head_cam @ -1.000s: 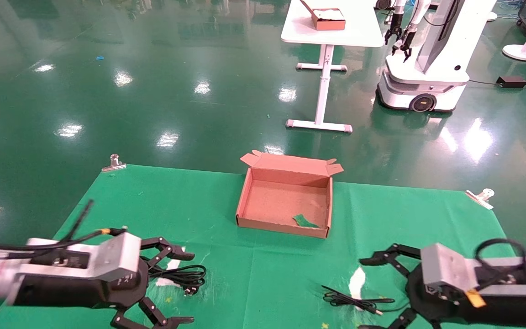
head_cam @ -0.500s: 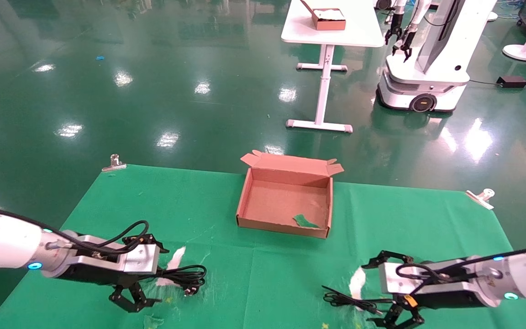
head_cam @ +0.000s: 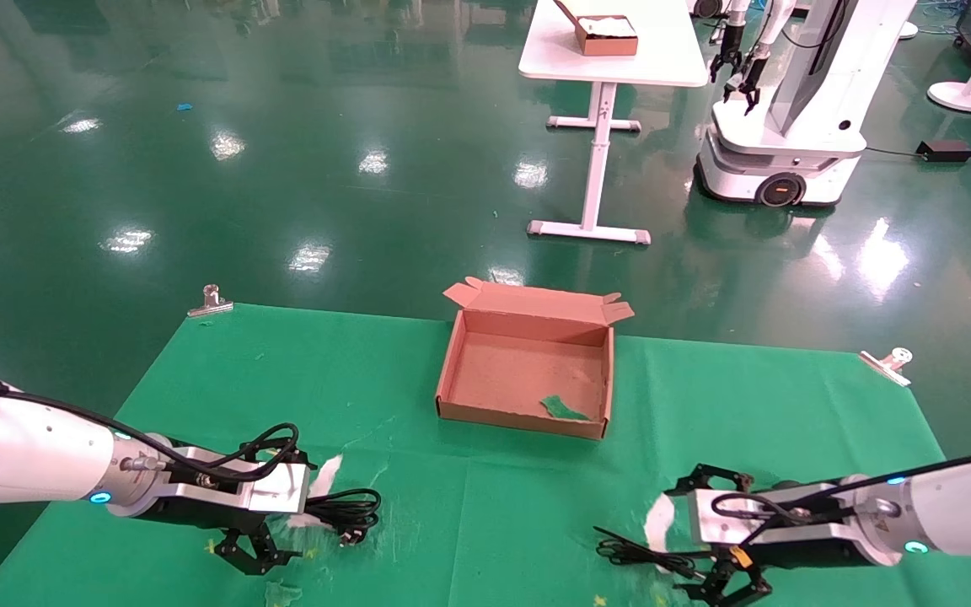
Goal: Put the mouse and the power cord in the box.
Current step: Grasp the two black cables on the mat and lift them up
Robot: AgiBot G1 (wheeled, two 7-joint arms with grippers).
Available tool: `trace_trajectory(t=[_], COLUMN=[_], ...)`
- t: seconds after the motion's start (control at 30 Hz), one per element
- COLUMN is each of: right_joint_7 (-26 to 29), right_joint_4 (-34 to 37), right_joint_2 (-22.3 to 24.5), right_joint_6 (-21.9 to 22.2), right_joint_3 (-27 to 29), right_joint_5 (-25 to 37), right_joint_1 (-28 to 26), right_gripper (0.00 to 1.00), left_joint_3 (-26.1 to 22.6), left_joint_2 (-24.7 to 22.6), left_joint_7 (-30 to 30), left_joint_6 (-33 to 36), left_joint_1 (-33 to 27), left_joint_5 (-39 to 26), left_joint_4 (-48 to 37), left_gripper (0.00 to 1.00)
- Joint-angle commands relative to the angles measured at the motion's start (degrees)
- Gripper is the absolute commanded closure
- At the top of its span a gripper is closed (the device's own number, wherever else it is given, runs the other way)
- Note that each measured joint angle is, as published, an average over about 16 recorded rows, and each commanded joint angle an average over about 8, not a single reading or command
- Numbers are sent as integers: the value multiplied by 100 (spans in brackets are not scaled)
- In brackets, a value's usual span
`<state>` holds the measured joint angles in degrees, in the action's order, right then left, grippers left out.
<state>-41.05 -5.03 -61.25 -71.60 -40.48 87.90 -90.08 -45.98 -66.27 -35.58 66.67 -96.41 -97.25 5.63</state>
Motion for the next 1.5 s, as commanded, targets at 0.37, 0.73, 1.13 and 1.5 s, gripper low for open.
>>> trace_trajectory(t=[0.37,0.73,1.13,1.5], right_joint_7=[-219,-196,-187,-183], right_joint_4=[308,254,228,220], right_joint_2=[-110,-88,-77,-74], right_joint_6=[66,53,44,41], right_joint_3=[7,12,16,17], right_joint_5=[-2,-15,-21,-24], right_joint_1=[-74,-65,-56,-53], right_gripper=[100,100,100,100], left_joint_3=[32,34,30,30], left_joint_2=[-81,-68,-63,-60], left_joint_7=[-189,-181,-174,-169], left_joint_6=[-170,-142,-131,-127], left_joint_1=[-64,-50,-40,-36], left_joint_5=[31,39,41,41], left_joint_4=[-340,-281,-252,-243], left_gripper=[100,100,100,100])
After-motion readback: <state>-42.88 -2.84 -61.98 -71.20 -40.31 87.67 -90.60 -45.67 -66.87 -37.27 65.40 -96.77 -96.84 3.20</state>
